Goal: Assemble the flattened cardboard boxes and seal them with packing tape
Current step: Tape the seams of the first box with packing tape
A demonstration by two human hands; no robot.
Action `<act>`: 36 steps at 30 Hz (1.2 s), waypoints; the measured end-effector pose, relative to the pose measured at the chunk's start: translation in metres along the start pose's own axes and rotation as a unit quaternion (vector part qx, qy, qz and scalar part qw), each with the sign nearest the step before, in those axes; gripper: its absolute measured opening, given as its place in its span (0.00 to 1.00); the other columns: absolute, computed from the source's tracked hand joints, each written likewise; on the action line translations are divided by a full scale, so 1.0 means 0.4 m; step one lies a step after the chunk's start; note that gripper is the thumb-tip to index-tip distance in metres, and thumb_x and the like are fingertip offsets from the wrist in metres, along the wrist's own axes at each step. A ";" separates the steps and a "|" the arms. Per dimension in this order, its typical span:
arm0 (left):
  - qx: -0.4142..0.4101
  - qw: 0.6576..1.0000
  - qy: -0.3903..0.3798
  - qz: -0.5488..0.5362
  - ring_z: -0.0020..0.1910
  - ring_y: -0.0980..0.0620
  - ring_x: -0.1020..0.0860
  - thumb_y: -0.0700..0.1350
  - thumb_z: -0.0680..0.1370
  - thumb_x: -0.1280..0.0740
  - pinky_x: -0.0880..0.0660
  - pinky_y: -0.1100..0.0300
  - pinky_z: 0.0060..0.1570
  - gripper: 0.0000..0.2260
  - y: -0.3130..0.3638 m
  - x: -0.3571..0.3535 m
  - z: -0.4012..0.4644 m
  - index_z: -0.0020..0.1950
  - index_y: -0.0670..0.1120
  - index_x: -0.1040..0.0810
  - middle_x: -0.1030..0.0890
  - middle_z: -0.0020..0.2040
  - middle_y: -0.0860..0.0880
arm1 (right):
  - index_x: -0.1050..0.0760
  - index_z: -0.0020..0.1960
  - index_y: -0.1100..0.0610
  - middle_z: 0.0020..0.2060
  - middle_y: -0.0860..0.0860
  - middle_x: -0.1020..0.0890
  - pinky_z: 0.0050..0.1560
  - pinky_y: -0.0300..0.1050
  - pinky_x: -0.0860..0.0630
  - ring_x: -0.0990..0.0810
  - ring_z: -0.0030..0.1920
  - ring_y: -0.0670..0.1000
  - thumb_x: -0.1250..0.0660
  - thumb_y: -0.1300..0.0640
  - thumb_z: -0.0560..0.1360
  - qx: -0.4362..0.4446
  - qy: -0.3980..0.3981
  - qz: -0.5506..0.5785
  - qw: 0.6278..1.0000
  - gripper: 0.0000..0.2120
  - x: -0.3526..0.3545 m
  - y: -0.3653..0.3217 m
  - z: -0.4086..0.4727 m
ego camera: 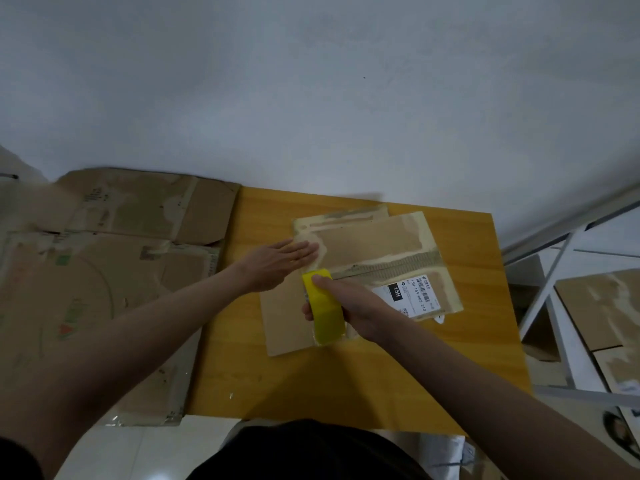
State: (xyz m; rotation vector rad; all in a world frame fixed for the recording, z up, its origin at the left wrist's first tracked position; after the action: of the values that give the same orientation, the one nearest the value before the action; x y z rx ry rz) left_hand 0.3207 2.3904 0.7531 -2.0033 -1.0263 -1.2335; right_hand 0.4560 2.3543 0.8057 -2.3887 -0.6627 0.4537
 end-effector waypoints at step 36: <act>0.015 0.995 -0.054 0.080 0.79 0.48 0.65 0.50 0.76 0.30 0.58 0.47 0.79 0.52 -0.049 0.002 0.004 0.78 0.47 0.72 0.71 0.78 0.48 | 0.28 0.67 0.57 0.47 0.57 0.13 0.49 0.48 0.22 0.15 0.48 0.53 0.42 0.43 0.83 -0.034 -0.027 -0.023 0.999 0.21 -0.060 0.074 -0.054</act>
State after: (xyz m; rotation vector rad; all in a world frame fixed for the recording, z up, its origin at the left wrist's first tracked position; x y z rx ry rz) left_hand 0.3053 2.4028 0.7544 -2.1048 -0.9089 -1.0300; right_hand 0.4566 2.3104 0.8068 -2.4256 -0.7672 0.4850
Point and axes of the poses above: each hand's wrist, its own z-axis towards the middle knuckle, its own x-axis out of the back of the hand, y = z × x, the point moved 9 cm from there along z, towards the middle knuckle
